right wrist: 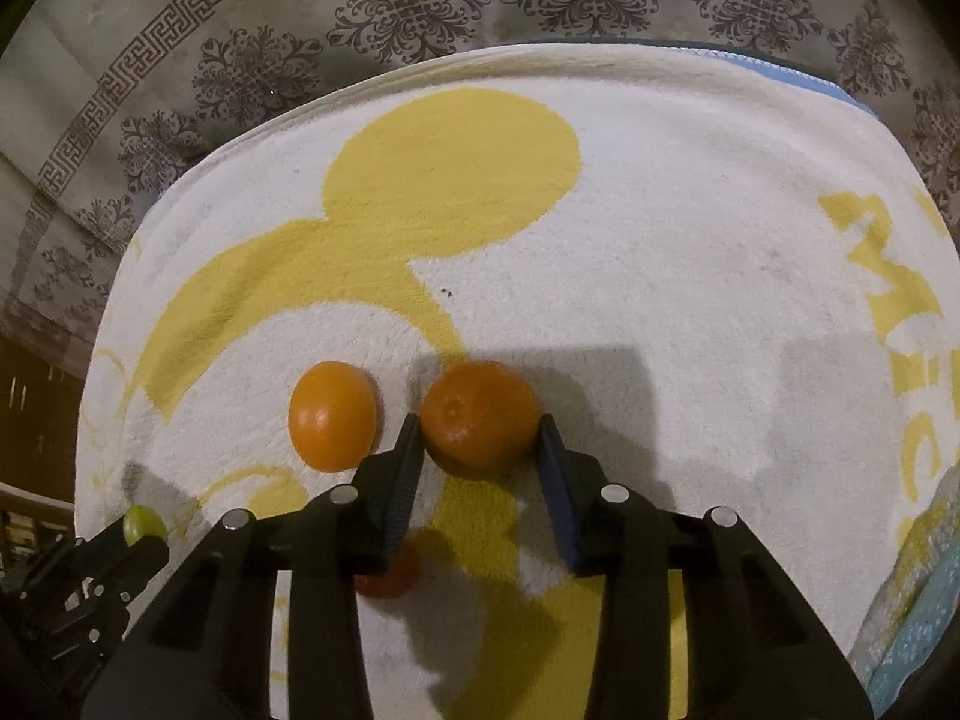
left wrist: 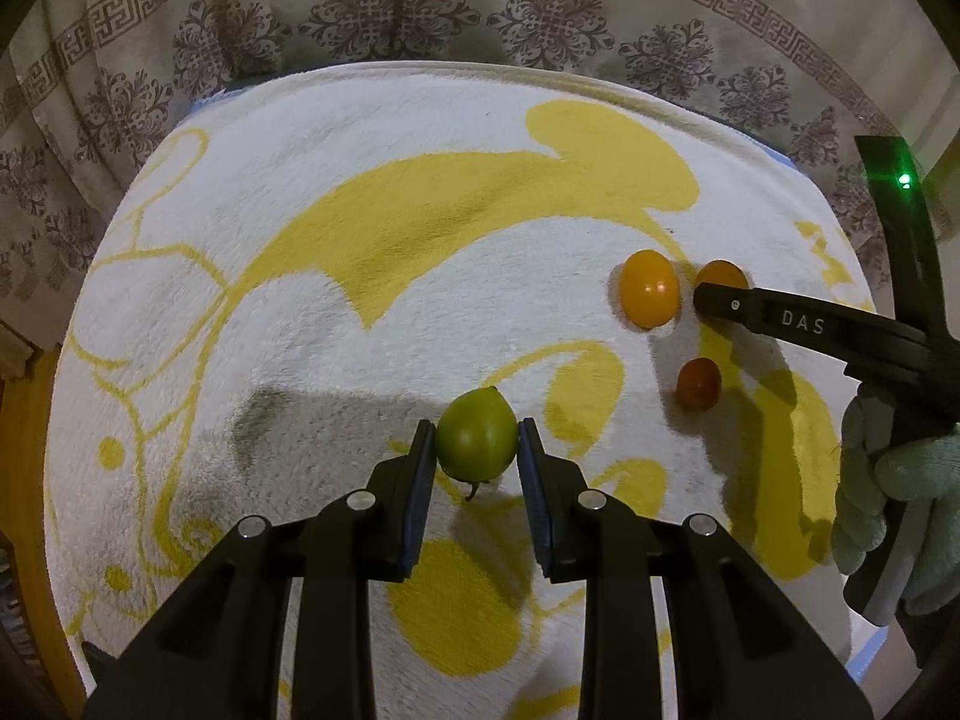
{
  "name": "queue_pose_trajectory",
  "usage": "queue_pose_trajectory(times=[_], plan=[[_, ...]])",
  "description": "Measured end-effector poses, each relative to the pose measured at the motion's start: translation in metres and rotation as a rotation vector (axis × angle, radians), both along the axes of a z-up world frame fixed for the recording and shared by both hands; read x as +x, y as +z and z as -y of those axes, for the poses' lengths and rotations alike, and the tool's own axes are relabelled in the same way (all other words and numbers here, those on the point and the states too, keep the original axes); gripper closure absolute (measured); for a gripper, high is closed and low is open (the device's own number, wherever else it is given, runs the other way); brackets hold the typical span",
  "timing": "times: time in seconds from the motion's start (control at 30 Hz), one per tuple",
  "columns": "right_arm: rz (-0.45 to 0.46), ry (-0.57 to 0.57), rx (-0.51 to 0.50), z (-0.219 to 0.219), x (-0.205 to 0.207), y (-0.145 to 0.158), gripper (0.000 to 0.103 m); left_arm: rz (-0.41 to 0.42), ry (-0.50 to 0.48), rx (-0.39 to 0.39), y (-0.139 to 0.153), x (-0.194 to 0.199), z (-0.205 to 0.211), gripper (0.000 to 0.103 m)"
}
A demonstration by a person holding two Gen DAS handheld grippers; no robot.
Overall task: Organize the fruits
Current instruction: 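Grasp a small green tomato with the left tool while the right tool grasps an orange, then carry the green tomato and orange over the blue basket with both tools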
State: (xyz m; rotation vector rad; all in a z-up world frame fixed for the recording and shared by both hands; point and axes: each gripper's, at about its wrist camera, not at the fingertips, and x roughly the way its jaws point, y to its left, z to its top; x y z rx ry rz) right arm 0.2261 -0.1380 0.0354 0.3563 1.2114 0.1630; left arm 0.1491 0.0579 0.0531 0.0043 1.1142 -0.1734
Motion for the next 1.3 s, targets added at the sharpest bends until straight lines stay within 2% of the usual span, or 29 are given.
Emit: queue_pose_trajectory(times=[0.4,0.87,1.3], plan=[[0.046,-0.036,0.063,0.023,-0.043,0.038,0.064,0.034,-0.008,0.019,0.019,-0.014,0.018,0.075],[0.116,-0.047,0.116,0.061,-0.112,0.085,0.064,0.110,-0.027,0.064,0.056,-0.054,0.059,0.075],[0.133,-0.091,0.121,0.120,-0.176,0.098,0.064,0.151,-0.076,0.066,0.079,-0.097,0.114,0.075]])
